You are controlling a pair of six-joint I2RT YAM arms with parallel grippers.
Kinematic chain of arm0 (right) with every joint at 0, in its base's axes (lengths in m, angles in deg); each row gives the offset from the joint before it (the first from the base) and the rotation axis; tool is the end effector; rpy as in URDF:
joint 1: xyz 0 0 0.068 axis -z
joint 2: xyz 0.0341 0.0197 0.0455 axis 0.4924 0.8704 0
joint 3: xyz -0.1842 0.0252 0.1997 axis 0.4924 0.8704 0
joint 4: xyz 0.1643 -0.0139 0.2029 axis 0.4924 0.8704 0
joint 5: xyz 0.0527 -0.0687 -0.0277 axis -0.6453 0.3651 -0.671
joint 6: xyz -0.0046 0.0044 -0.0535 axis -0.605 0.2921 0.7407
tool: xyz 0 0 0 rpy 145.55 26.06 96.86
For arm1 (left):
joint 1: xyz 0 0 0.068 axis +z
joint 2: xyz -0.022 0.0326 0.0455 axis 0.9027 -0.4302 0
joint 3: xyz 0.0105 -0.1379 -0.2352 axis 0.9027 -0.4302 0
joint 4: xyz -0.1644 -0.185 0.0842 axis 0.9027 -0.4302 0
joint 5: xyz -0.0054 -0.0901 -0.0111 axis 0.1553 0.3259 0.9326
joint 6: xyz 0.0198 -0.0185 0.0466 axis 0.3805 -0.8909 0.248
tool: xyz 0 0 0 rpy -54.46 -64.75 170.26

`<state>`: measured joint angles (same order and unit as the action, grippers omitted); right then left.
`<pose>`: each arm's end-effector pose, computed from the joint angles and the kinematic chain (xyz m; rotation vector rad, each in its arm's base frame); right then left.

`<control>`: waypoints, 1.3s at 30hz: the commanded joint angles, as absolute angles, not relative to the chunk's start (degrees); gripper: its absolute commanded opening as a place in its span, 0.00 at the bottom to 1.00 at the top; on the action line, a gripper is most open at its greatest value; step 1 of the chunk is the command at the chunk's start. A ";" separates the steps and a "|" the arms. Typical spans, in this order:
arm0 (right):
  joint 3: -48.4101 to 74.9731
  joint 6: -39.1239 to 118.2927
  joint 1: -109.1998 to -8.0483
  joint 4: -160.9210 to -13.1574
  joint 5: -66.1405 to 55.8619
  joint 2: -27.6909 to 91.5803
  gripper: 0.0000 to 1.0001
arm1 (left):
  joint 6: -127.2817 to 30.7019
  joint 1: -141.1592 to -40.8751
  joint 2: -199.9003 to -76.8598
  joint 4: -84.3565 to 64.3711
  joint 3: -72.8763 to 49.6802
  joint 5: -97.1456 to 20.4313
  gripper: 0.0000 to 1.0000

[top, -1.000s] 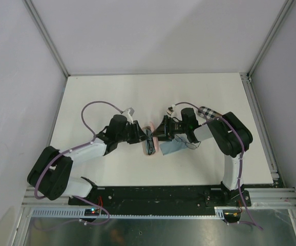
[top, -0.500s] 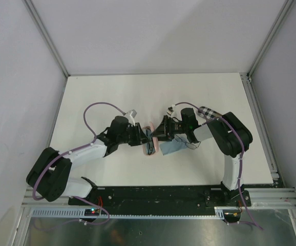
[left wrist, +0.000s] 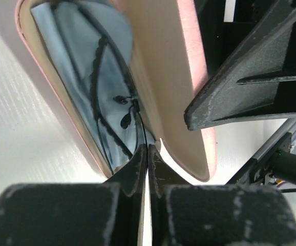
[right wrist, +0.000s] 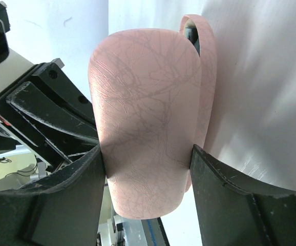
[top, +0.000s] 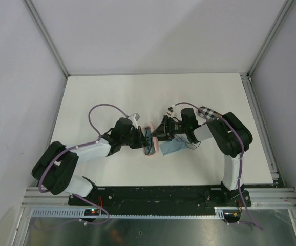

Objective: Organize the sunglasses
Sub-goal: Adjust the sunglasses in the sunglasses case.

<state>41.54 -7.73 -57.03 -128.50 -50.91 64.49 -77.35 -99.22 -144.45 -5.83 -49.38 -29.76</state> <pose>0.3108 0.1944 0.1146 -0.1763 2.3180 1.7591 0.2189 -0.1641 0.1654 0.0390 2.4616 -0.9749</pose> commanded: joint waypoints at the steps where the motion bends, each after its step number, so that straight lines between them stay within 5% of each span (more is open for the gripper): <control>1: 40.47 -6.86 -57.27 -130.03 -51.32 63.17 0.45 | -76.01 -99.74 -145.52 -5.50 -48.56 -29.60 0.02; 22: 40.46 -7.75 -57.09 -131.11 -51.38 64.09 0.45 | -81.81 -99.50 -136.05 12.28 -58.79 -31.11 0.00; 39: 40.53 -9.18 -57.03 -132.47 -51.38 64.31 0.45 | -86.21 -99.56 -142.99 26.67 -63.63 -29.52 0.00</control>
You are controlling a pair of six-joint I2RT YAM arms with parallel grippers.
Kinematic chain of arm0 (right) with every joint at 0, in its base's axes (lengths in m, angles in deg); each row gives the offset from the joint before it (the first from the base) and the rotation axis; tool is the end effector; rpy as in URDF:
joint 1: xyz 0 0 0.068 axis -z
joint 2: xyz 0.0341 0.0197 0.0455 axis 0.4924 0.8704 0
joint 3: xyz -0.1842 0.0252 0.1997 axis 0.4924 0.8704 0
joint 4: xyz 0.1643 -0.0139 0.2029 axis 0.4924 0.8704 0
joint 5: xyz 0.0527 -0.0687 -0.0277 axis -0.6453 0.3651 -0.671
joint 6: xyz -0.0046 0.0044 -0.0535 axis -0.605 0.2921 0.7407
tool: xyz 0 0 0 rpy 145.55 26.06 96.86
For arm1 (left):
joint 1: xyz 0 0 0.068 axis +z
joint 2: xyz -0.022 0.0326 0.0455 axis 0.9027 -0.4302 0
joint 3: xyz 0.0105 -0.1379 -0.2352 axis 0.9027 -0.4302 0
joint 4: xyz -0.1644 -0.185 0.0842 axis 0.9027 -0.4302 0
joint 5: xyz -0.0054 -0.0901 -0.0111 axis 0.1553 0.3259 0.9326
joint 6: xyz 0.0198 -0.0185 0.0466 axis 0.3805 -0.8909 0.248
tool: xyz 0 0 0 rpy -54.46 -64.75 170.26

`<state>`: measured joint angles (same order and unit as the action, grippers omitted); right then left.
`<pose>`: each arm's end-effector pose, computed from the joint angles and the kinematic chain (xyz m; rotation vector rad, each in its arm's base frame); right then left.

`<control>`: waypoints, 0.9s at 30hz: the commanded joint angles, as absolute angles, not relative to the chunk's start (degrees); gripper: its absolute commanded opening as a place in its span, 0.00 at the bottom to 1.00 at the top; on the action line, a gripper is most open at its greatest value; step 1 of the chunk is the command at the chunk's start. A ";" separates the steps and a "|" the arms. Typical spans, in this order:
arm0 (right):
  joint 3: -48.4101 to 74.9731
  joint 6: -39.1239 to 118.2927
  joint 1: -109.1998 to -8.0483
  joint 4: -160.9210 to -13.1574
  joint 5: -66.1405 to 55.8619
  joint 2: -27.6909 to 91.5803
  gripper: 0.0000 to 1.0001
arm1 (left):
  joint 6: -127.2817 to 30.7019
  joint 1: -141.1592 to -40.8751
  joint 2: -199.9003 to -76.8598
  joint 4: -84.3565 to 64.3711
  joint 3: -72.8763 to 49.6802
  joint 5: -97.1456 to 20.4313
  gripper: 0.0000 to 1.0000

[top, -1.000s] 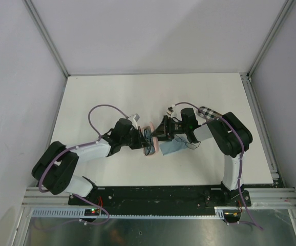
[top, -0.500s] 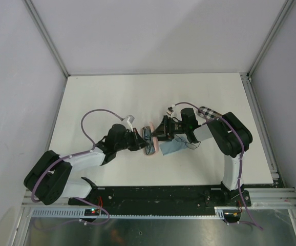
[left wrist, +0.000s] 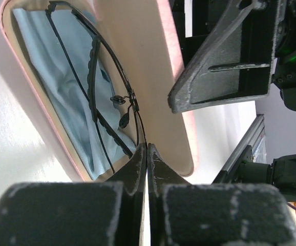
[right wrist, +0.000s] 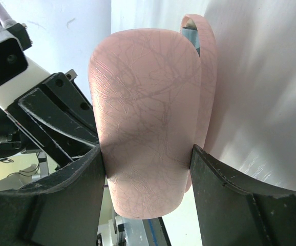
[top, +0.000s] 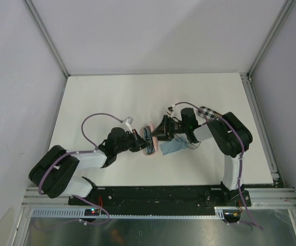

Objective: Organize the sunglasses
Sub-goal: Adjust the sunglasses in the sunglasses case.

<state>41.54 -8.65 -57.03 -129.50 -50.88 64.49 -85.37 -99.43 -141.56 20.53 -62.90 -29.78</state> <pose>0.3115 0.1947 0.1161 -0.1695 2.3077 1.7677 0.1968 -0.1498 0.1514 -0.0579 2.2100 -1.1755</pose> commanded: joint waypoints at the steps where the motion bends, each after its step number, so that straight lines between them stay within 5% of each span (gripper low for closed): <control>1: 40.51 -9.07 -57.02 -132.38 -51.38 64.28 0.45 | -85.94 -99.53 -143.32 26.75 -63.77 -29.81 0.00; 27: 40.44 -7.51 -56.98 -129.84 -50.37 63.89 0.45 | -83.81 -99.96 -149.80 26.86 -64.21 -33.37 0.00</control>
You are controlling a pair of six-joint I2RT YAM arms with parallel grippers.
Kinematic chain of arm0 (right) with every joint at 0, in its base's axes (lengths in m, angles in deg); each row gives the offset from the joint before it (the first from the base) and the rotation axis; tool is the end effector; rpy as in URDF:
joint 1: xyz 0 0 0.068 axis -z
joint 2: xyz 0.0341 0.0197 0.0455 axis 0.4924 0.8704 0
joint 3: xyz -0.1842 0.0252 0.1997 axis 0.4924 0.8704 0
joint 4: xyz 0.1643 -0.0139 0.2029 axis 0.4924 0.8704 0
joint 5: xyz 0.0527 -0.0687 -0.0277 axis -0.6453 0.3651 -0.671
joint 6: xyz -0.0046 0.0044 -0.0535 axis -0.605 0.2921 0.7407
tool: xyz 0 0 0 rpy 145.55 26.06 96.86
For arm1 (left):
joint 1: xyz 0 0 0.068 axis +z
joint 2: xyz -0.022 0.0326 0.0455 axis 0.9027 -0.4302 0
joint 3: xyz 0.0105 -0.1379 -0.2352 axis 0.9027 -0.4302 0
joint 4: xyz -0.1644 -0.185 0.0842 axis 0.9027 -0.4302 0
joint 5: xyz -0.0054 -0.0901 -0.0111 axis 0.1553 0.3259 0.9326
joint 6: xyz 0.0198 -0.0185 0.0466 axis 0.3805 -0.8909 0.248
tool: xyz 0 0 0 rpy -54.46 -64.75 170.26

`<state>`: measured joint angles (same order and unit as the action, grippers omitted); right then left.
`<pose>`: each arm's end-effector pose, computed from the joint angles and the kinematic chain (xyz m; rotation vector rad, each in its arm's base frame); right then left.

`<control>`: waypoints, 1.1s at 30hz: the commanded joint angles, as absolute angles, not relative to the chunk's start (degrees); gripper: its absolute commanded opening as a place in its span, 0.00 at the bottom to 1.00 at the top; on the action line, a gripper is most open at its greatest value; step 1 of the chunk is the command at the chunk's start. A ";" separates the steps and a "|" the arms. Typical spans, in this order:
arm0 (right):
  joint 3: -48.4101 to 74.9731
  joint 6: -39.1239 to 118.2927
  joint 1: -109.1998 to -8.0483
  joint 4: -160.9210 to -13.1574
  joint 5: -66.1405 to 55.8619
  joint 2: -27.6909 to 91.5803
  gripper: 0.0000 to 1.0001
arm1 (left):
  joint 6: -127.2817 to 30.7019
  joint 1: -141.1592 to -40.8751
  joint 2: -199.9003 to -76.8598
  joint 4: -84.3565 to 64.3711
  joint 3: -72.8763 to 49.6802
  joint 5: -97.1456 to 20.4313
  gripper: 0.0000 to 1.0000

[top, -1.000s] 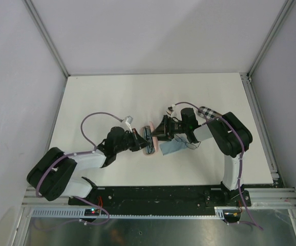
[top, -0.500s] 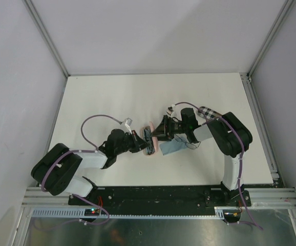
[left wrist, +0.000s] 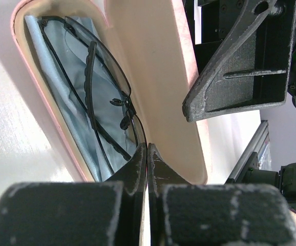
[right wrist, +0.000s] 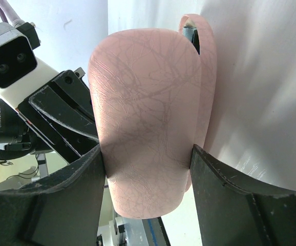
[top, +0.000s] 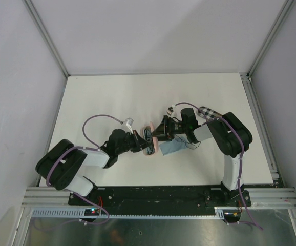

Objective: Organize the sunglasses
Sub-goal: Adjust the sunglasses in the sunglasses case.

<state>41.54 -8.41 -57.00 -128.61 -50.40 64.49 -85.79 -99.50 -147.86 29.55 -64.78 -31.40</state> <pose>0.3113 0.1942 0.1146 -0.1560 2.3209 1.7562 0.1995 -0.1509 0.1329 -0.0809 2.1891 -1.1608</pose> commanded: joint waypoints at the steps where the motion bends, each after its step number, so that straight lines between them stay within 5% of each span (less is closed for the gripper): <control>1: 40.47 -7.36 -56.99 -129.65 -50.39 63.89 0.45 | -83.73 -99.99 -149.89 26.85 -64.14 -33.71 0.00; 33: 40.42 -3.57 -56.68 -124.16 -48.01 62.17 0.44 | -83.56 -100.51 -149.08 19.78 -61.84 -36.96 0.00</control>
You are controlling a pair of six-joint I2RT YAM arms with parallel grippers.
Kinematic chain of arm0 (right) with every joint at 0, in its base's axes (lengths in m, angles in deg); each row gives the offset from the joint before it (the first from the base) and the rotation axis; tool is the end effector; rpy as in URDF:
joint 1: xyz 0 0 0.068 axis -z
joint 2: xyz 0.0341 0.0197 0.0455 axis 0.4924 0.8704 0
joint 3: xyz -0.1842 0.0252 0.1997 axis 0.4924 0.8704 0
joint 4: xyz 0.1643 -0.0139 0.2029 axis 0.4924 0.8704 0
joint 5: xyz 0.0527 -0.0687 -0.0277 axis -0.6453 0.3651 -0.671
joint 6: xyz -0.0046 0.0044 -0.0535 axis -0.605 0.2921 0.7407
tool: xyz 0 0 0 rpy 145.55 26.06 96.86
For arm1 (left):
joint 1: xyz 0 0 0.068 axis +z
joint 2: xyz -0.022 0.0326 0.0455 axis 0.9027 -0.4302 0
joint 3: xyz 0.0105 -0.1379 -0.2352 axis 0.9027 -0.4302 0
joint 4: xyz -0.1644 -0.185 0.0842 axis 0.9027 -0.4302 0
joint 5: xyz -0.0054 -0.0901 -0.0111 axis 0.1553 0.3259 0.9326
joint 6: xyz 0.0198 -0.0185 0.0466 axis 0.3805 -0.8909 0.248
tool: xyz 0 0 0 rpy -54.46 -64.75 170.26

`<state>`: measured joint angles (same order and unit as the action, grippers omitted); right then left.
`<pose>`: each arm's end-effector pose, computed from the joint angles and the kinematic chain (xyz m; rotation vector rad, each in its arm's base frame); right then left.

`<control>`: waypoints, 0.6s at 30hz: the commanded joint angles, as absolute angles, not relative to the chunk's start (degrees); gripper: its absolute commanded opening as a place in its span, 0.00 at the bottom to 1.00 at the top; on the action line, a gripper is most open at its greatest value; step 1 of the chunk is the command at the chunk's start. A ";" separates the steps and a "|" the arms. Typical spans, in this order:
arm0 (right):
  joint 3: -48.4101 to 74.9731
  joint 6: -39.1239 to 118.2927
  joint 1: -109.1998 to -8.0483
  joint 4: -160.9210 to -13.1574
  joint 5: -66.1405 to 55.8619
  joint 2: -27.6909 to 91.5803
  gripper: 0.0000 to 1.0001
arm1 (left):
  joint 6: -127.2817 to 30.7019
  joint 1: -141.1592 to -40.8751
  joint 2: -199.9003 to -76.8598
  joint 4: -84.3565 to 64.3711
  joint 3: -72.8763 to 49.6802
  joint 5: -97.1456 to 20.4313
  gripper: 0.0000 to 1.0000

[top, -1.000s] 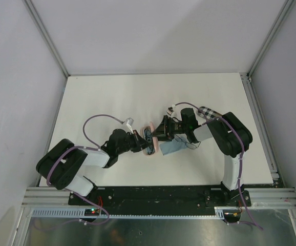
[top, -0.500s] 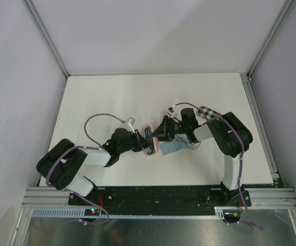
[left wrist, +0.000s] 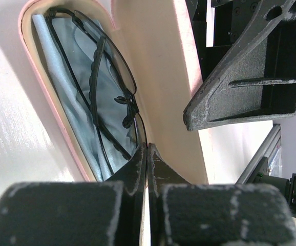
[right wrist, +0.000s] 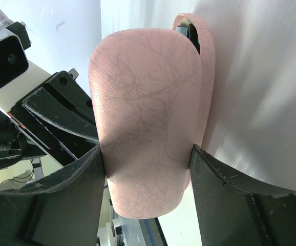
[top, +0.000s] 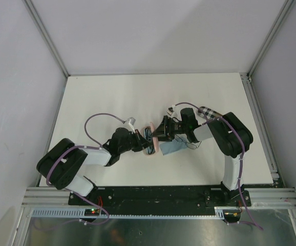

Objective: Organize the sunglasses
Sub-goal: Adjust the sunglasses in the sunglasses case.

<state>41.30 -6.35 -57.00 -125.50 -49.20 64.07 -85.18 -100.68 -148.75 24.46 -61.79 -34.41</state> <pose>0.3108 0.1934 0.1132 -0.1515 2.3468 1.7148 0.2049 -0.1590 0.1337 -0.0945 2.2320 -1.0915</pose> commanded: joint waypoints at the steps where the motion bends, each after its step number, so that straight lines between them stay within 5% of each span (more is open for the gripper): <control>1: 40.41 -3.50 -56.67 -124.09 -48.03 62.11 0.44 | -83.73 -100.49 -148.92 19.79 -62.04 -36.95 0.00; 18: 39.32 -0.24 -56.83 -117.56 -45.04 61.24 0.44 | -85.09 -99.48 -146.91 19.75 -65.21 -36.00 0.17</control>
